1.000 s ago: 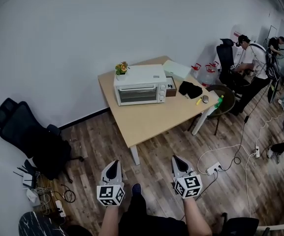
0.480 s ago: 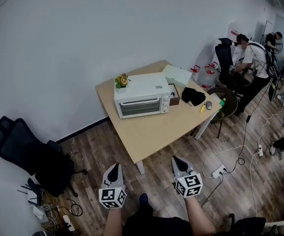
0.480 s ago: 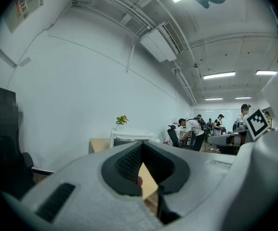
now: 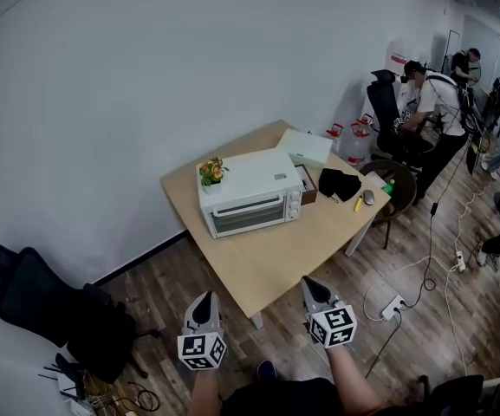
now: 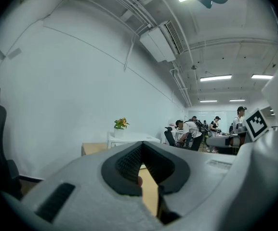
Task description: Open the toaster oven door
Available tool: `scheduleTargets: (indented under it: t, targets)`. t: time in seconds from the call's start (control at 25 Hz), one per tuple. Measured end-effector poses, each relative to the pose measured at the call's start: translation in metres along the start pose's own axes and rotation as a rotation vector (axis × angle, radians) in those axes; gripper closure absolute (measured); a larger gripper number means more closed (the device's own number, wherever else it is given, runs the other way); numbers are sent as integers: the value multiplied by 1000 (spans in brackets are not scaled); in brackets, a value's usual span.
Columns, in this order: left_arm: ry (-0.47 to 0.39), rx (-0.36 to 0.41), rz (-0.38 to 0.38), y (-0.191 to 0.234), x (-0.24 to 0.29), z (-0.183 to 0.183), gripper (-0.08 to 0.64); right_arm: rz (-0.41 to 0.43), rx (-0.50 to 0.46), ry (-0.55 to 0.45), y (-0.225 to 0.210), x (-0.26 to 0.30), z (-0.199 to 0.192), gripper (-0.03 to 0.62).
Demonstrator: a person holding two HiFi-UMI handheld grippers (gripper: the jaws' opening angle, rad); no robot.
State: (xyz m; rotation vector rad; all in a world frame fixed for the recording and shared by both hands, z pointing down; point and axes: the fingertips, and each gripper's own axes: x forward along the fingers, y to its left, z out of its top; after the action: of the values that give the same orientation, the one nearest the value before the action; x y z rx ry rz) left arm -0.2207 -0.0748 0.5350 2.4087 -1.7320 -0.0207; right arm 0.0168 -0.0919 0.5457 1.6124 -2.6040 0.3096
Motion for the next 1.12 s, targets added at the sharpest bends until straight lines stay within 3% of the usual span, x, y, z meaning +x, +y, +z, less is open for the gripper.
scheduleTargets:
  t: [0.32,0.56,1.12]
  targets:
    - [13,32,-41,19,47,8,565,-69,1,-12,-17,28,10,580]
    - [21,13,-46,30,68,7,565,-77,-2,-13,-27,48,18,580]
    - [35,35,25,29,118,8,565,27,-8,5,-56,106,28,580]
